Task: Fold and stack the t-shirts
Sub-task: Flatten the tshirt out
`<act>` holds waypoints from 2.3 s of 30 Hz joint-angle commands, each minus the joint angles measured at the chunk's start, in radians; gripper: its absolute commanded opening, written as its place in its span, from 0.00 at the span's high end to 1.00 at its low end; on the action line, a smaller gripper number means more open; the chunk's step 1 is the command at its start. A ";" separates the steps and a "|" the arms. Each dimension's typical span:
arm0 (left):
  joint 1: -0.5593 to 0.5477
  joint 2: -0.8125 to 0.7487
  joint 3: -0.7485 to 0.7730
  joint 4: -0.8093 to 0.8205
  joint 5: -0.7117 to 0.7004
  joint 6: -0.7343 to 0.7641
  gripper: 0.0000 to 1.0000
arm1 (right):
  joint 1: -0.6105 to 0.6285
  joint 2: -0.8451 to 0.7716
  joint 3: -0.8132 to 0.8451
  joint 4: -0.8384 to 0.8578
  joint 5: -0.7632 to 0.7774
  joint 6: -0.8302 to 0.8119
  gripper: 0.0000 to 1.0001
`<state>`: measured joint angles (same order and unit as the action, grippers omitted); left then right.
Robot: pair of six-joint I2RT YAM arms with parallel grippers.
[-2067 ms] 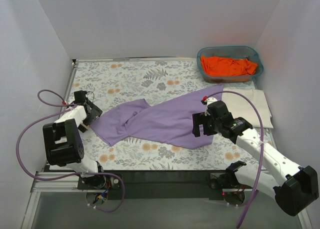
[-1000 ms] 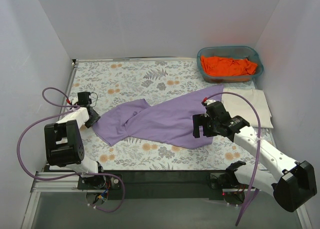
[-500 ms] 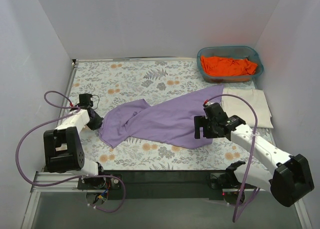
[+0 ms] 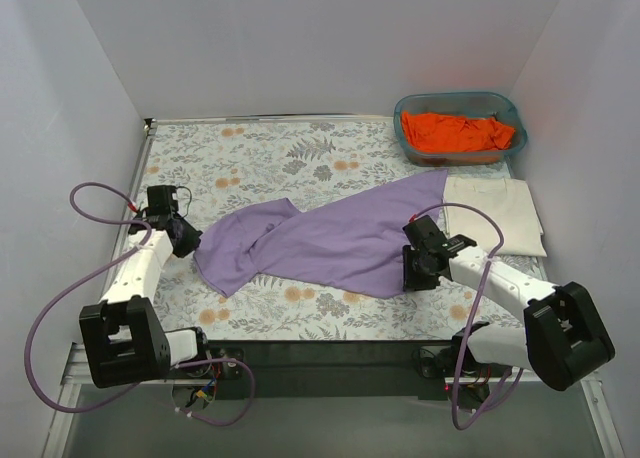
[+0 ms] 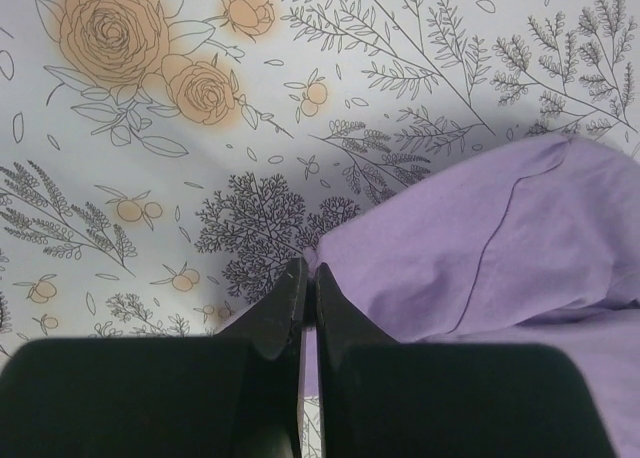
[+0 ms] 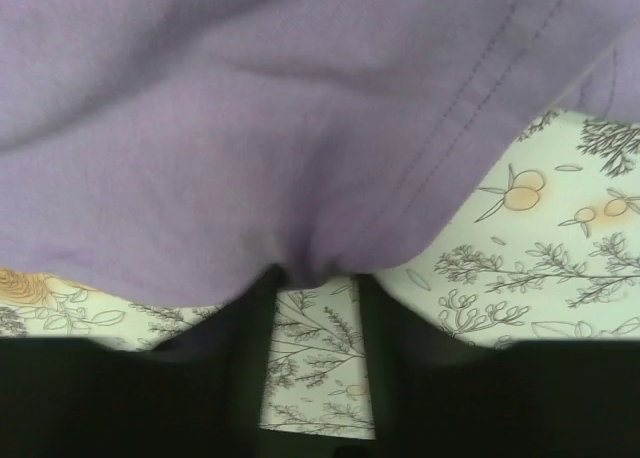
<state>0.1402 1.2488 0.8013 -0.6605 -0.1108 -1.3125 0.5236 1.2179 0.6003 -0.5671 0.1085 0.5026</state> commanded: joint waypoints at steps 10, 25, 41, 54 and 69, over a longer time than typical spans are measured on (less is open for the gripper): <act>-0.005 -0.121 0.072 -0.083 -0.038 -0.013 1.00 | -0.014 0.157 0.467 -0.299 0.117 -0.140 0.99; -0.025 -0.135 0.045 -0.053 0.029 -0.007 1.00 | -0.028 0.240 0.521 -0.139 -0.007 -0.199 0.27; -0.048 -0.120 0.055 -0.047 0.042 -0.005 1.00 | -0.223 0.078 0.176 0.298 -0.193 0.102 0.28; -0.050 -0.118 0.052 -0.047 0.048 -0.005 1.00 | -0.266 0.161 0.087 0.420 -0.216 0.136 0.34; -0.050 -0.121 0.053 -0.047 0.048 -0.004 1.00 | -0.267 0.200 0.144 0.444 -0.270 0.126 0.36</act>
<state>0.0940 1.1423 0.8459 -0.7139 -0.0692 -1.3239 0.2611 1.4136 0.6960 -0.1604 -0.1379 0.6262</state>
